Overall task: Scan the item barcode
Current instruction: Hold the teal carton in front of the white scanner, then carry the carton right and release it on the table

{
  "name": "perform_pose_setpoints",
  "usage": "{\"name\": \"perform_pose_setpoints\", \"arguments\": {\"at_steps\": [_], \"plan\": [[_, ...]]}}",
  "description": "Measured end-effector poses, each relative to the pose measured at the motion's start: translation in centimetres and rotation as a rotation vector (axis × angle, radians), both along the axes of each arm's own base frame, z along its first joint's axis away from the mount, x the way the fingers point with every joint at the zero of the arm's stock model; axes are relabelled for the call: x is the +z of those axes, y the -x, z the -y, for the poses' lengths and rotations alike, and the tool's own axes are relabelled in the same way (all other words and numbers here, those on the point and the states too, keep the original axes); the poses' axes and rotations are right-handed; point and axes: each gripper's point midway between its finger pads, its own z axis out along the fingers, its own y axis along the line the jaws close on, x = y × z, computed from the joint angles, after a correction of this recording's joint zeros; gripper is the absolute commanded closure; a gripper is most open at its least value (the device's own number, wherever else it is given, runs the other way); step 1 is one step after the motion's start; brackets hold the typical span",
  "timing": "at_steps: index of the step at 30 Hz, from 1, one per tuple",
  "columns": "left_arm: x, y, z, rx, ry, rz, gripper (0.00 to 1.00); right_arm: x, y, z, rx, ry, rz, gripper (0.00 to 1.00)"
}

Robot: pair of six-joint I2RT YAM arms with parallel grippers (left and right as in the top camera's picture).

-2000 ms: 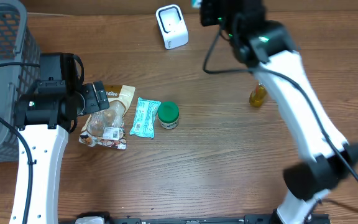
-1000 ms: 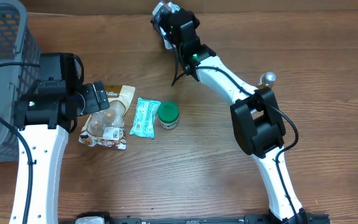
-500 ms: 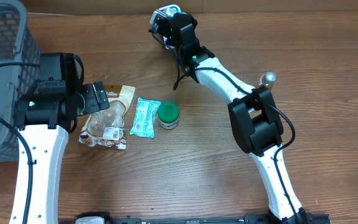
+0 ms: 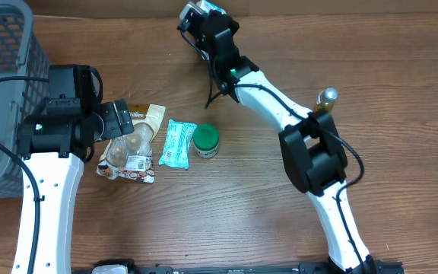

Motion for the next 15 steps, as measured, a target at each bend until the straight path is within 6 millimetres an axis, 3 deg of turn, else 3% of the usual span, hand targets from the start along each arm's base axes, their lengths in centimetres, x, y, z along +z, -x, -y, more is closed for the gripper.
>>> {"name": "perform_pose_setpoints", "arguments": {"at_steps": [3, 7, 9, 12, 15], "plan": [[0.0, 0.0, 0.0, 0.0, 0.0, 0.0, 0.01, 3.4, 2.1, 0.5, -0.035, -0.104, -0.064, 0.96], [0.0, 0.0, 0.0, 0.0, 0.0, -0.001, 0.0, 8.0, 7.3, 3.7, -0.131, -0.238, -0.225, 0.96], [0.0, 0.0, 0.0, 0.0, 0.0, -0.001, 0.01, 9.5, 11.2, 6.2, -0.2, -0.293, -0.346, 0.96], [0.0, 0.0, 0.0, 0.0, 0.0, 0.0, 0.0, 9.2, 15.5, 8.7, -0.291, -0.338, -0.502, 0.96], [0.0, 0.0, 0.0, 0.0, 0.0, -0.001, 0.0, 6.5, 19.9, 11.3, -0.43, -0.351, -0.707, 0.96]]}}
